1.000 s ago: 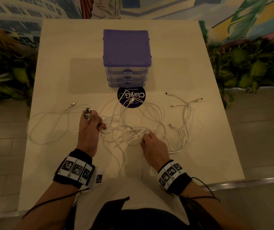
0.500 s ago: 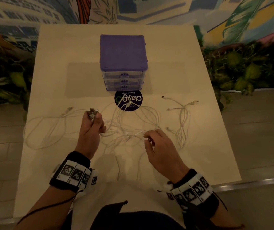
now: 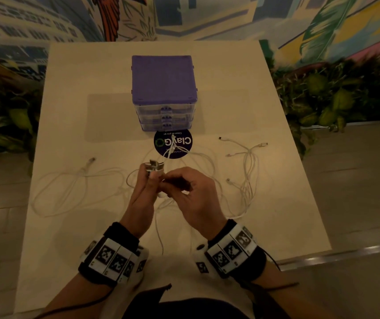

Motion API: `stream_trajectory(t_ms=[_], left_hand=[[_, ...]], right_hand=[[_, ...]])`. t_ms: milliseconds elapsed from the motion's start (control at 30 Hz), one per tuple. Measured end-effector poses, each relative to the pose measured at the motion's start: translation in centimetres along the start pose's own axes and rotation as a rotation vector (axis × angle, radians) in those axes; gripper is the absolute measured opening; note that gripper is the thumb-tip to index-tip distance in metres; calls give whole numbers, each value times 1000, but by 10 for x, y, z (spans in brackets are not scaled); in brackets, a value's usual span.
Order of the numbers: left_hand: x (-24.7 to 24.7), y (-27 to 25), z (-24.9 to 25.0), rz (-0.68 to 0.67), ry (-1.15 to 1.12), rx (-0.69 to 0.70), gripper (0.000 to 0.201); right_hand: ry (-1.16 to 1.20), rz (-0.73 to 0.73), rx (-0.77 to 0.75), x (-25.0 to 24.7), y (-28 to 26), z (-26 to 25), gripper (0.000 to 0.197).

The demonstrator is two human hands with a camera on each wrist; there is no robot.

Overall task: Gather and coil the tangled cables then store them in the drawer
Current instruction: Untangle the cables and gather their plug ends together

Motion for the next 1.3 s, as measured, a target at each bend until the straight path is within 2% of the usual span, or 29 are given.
stream_trajectory(t_ms=[67, 200, 400, 600, 700, 800, 1033, 1200, 1300], left_hand=[[1, -1, -1, -18, -45, -14, 17], [0, 2, -2, -34, -79, -52, 33], [22, -7, 2, -150, 87, 5, 20], [25, -7, 2, -133, 140, 11, 18], [17, -9, -7, -101, 105, -21, 11], [2, -10, -17, -15, 117, -41, 14], [-35, -14, -41, 156, 30, -143, 22], [-40, -13, -40, 184, 93, -128, 32], [-46, -13, -44, 203, 87, -142, 22]], right_hand=[[87, 40, 66, 0, 0, 10, 12], [155, 37, 123, 1, 0, 19, 14], [72, 44, 134, -13, 0, 18, 11], [26, 57, 152, -22, 0, 24, 9], [14, -23, 143, -14, 2, 25, 8], [-80, -93, 161, -13, 8, 31, 8], [-480, -28, 338, -29, 58, 113, 8], [-665, -28, 415, -10, 94, 147, 28], [-731, 21, 473, -10, 102, 161, 30]])
Point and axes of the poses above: each hand's wrist, its own y-axis towards the middle knuckle, its own x-axis out of the palm, z = x × y, the point moved 9 cm from there along y, towards the middle knuckle, and after that the axes turned 15 degrees about y, right-handed, at the moved point
